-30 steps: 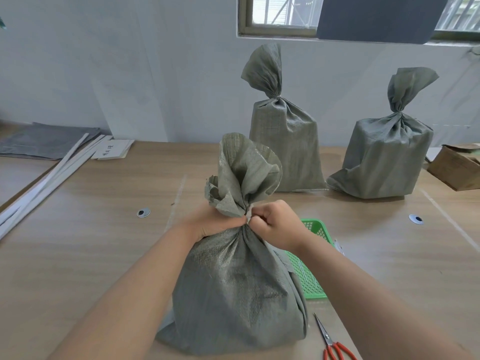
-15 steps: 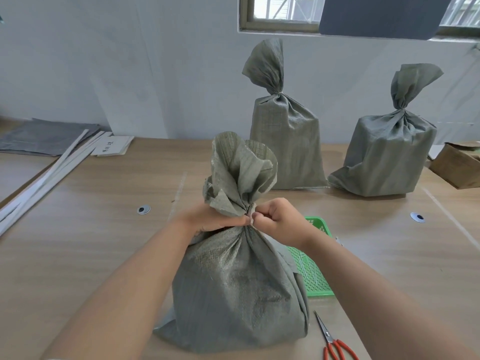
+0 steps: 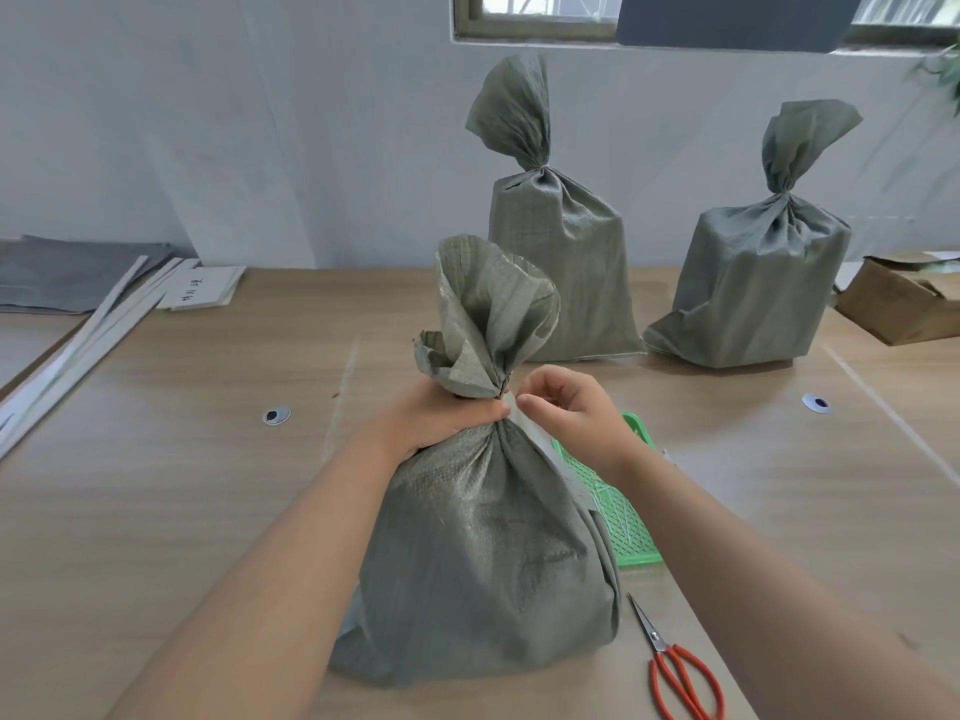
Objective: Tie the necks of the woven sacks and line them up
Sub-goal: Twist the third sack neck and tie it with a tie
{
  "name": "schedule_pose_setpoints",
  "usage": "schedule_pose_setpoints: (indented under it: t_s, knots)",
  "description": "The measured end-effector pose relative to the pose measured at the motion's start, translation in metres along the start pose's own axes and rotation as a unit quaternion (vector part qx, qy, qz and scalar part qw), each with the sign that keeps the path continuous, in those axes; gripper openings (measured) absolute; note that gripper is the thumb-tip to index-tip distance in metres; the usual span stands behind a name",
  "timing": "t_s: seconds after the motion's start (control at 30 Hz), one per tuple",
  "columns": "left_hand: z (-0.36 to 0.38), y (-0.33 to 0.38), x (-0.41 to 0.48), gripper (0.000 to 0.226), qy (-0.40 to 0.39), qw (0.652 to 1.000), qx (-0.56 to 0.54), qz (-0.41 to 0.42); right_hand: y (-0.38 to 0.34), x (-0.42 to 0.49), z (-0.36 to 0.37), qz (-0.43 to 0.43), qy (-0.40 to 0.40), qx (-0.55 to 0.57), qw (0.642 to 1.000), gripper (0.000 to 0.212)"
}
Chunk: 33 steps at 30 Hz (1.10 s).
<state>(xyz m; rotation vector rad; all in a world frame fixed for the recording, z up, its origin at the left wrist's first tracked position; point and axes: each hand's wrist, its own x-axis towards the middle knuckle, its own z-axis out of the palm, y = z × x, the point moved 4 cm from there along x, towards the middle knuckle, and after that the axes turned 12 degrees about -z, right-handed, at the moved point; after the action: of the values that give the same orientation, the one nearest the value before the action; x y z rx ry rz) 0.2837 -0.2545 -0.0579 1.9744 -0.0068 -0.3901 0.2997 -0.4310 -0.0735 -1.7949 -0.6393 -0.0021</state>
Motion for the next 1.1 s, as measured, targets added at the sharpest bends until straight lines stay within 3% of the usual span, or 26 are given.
schedule_pose_setpoints:
  t_s: [0.07,0.27,0.37,0.47,0.63,0.9,1.1]
  knots:
    - [0.001,0.001,0.002,0.024,0.009,1.0,-0.013,0.001,0.002,-0.006,-0.001,0.008,0.026,-0.014,1.0,0.015]
    - [0.004,-0.001,0.008,0.024,-0.024,0.999,-0.034,-0.01,0.014,-0.038,0.001,0.072,0.09,0.003,0.993,0.077]
    - [0.004,-0.004,0.011,0.034,-0.023,0.999,-0.027,-0.015,0.023,-0.052,0.004,0.092,0.128,0.025,0.987,0.089]
    - [0.005,-0.006,0.011,0.038,-0.022,0.999,-0.023,-0.017,0.031,-0.07,-0.003,0.101,0.154,0.03,0.982,0.077]
    - [0.015,0.003,0.008,0.04,-0.009,0.999,0.018,-0.037,0.052,-0.097,-0.014,0.12,0.11,-0.003,0.987,0.052]
    - [0.034,0.02,0.01,0.041,0.034,0.997,0.041,-0.048,0.105,-0.157,-0.032,0.197,0.048,-0.009,0.979,0.046]
    - [0.043,0.026,0.015,0.043,0.06,0.996,0.034,-0.051,0.167,-0.211,-0.04,0.262,0.023,-0.114,0.958,0.036]
